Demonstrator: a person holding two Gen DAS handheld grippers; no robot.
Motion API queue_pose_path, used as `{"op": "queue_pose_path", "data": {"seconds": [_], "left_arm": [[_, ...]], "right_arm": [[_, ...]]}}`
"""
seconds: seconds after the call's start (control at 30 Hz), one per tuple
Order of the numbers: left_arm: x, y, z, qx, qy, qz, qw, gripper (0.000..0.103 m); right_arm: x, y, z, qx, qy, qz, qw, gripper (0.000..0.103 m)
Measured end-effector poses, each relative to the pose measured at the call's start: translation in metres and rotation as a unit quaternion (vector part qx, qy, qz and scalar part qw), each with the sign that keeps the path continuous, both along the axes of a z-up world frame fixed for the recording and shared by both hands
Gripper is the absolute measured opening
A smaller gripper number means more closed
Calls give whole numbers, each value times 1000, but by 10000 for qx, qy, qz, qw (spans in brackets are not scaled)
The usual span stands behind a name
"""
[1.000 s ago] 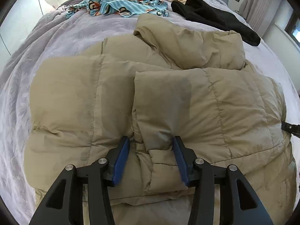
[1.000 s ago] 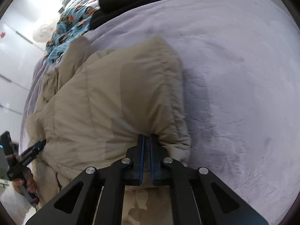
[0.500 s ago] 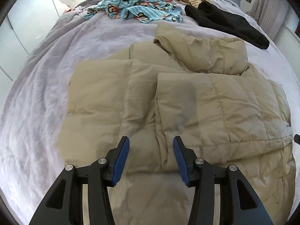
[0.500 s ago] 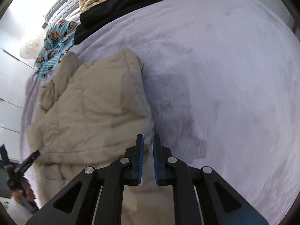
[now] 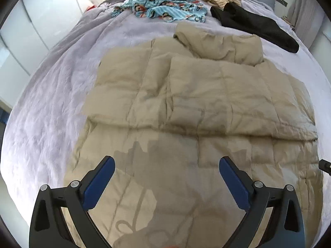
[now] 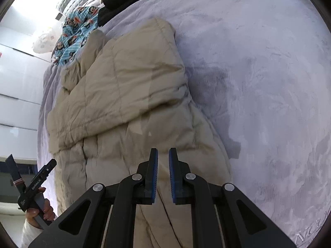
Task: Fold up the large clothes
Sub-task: 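Fold the held side inward with the right tool and release both tools, then grasp the jacket end with the left tool while the right tool grasps beside it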
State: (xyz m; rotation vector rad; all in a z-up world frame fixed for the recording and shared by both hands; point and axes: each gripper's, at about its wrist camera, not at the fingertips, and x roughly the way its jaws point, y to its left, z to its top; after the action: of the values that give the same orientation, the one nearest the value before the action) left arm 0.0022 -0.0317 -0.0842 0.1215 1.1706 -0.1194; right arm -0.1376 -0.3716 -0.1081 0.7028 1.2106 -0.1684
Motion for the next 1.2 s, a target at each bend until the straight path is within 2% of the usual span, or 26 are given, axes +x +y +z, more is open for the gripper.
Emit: {"op": "queue_pose_path", "data": {"seconds": [0.07, 0.2, 0.27, 0.4, 0.67, 1.0, 1.1, 1.2], "left_arm": [[-8, 3, 0, 4, 90, 56, 9999, 101], [-29, 12, 7, 2, 211, 106, 9997, 101], [-38, 18, 9, 24, 281, 83, 9996, 101], [-59, 35, 10, -5, 516, 39, 9987, 101], [-99, 82, 20, -28, 775, -75, 9970, 101], [-136, 131, 25, -90, 889, -258, 9957, 101], [-145, 143, 26, -104, 922, -189, 9955, 101], [-153, 156, 29, -159, 887, 80, 9959, 101]], "right_arm": [[-6, 3, 0, 33, 83, -4, 10000, 24], [-22, 16, 5, 35, 189, 26, 9998, 34], [-30, 23, 7, 53, 231, 12, 9997, 51], [-50, 45, 12, 20, 282, -87, 9996, 59], [-91, 94, 22, 216, 174, -407, 9988, 85], [-139, 136, 33, 716, -45, -943, 9930, 87], [-152, 141, 36, 676, -98, -1085, 9917, 87], [-161, 140, 35, 722, -66, -1204, 9901, 87]]}}
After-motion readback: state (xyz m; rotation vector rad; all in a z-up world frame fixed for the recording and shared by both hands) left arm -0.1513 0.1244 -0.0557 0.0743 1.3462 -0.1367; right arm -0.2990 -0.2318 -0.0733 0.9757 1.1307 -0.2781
